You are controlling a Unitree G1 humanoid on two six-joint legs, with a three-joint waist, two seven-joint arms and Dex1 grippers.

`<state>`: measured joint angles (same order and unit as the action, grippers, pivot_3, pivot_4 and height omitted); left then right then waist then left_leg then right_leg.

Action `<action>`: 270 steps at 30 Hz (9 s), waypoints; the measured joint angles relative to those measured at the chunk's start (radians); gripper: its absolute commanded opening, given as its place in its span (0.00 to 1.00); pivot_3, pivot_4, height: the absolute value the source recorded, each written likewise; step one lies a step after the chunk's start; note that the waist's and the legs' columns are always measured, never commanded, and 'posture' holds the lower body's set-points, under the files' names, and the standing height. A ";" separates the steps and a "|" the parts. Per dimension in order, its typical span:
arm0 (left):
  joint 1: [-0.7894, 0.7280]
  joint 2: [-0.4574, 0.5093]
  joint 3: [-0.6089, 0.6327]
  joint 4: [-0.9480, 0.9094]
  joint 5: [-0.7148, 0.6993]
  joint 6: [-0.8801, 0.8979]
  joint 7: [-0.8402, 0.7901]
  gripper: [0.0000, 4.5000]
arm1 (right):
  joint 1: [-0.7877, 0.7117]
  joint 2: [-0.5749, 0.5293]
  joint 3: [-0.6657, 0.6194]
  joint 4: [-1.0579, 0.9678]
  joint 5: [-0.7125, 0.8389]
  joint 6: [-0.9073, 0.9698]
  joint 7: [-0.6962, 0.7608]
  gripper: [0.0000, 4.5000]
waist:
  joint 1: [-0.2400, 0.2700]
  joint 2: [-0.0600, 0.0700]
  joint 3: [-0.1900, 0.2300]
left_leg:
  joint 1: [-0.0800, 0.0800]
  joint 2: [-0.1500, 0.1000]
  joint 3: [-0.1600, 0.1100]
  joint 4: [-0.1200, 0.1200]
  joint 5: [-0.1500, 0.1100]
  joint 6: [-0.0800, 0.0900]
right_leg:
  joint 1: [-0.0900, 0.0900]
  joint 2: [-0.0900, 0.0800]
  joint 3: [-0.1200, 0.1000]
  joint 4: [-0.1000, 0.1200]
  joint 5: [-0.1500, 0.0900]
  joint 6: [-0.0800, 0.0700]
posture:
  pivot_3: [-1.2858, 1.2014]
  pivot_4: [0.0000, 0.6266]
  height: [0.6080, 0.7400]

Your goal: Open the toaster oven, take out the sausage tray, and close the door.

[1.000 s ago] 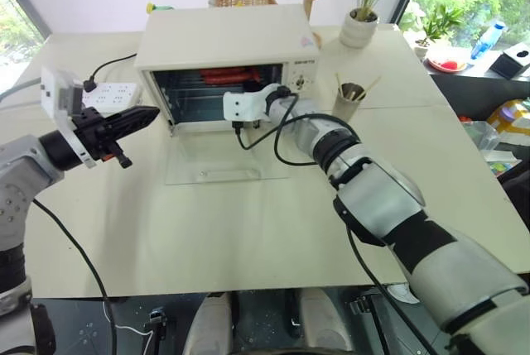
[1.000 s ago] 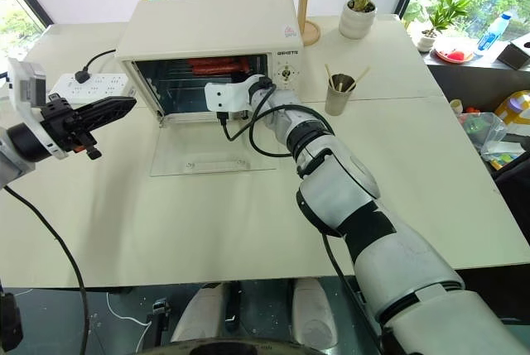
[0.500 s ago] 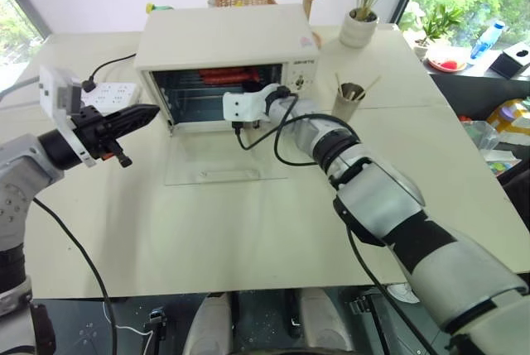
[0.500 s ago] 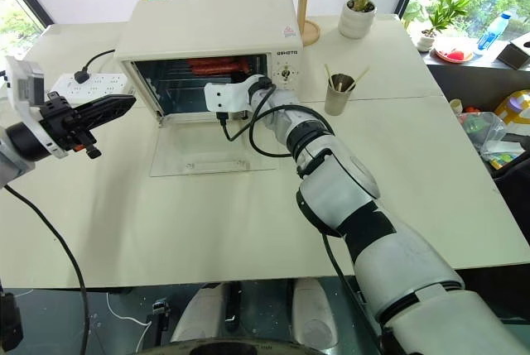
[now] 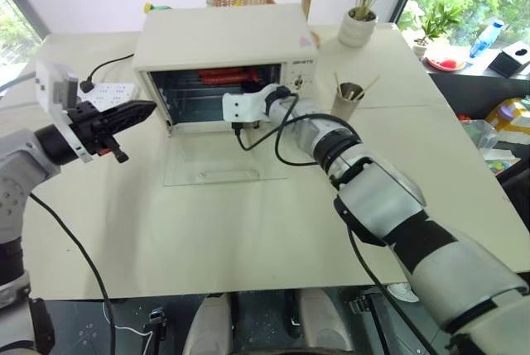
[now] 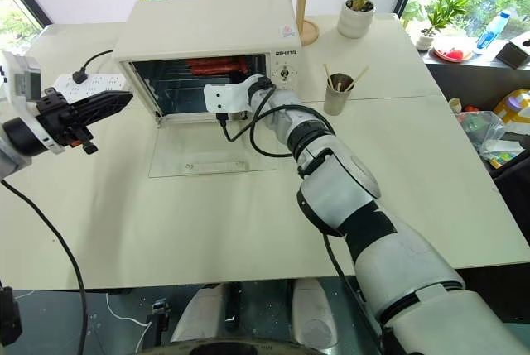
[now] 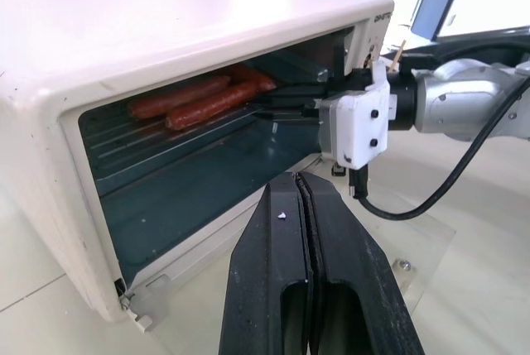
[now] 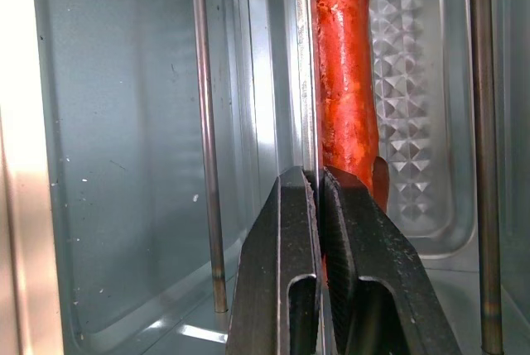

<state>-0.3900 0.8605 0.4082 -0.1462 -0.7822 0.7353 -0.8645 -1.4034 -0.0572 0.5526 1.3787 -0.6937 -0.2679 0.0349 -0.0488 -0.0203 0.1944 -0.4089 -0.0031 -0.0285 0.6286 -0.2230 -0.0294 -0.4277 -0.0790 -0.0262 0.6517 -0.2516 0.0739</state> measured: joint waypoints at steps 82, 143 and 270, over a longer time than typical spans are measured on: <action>-0.580 -0.140 -0.157 0.811 0.309 -0.354 -0.210 0.00 | 0.173 -0.077 0.022 -0.332 -0.013 -0.086 0.086 0.01 | -0.036 -0.002 -0.001 | 0.003 0.001 0.006 0.003 0.000 0.000 | -0.001 0.004 0.004 0.008 0.001 -0.001 | 0.52 0.24 1.00; -0.646 -0.151 -0.259 0.940 0.465 -0.438 -0.358 0.00 | 0.556 -0.253 0.005 -1.037 -0.027 -0.032 0.308 0.01 | -0.014 -0.004 -0.001 | 0.001 0.003 0.010 0.004 0.000 0.000 | -0.006 0.008 0.012 0.010 0.000 -0.001 | 0.52 0.24 1.00; 0.680 -0.267 0.268 0.035 -1.169 0.274 0.649 0.00 | 0.994 -0.748 -0.231 -1.294 0.235 -0.728 0.499 0.43 | 0.037 -0.009 -0.002 | 0.019 0.010 0.009 0.003 0.000 0.000 | 0.018 0.007 0.016 -0.007 -0.002 -0.009 | 0.52 0.24 1.00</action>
<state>0.2896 0.5937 0.6763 -0.1112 -1.9513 1.0096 -0.2158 -0.4097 -0.8050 0.3219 0.0850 -0.4586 -0.9961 0.5336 -0.0113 -0.0296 0.1923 -0.3900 0.0069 -0.0194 0.6314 -0.2235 -0.0292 -0.4099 -0.0719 -0.0105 0.6450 -0.2538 0.0652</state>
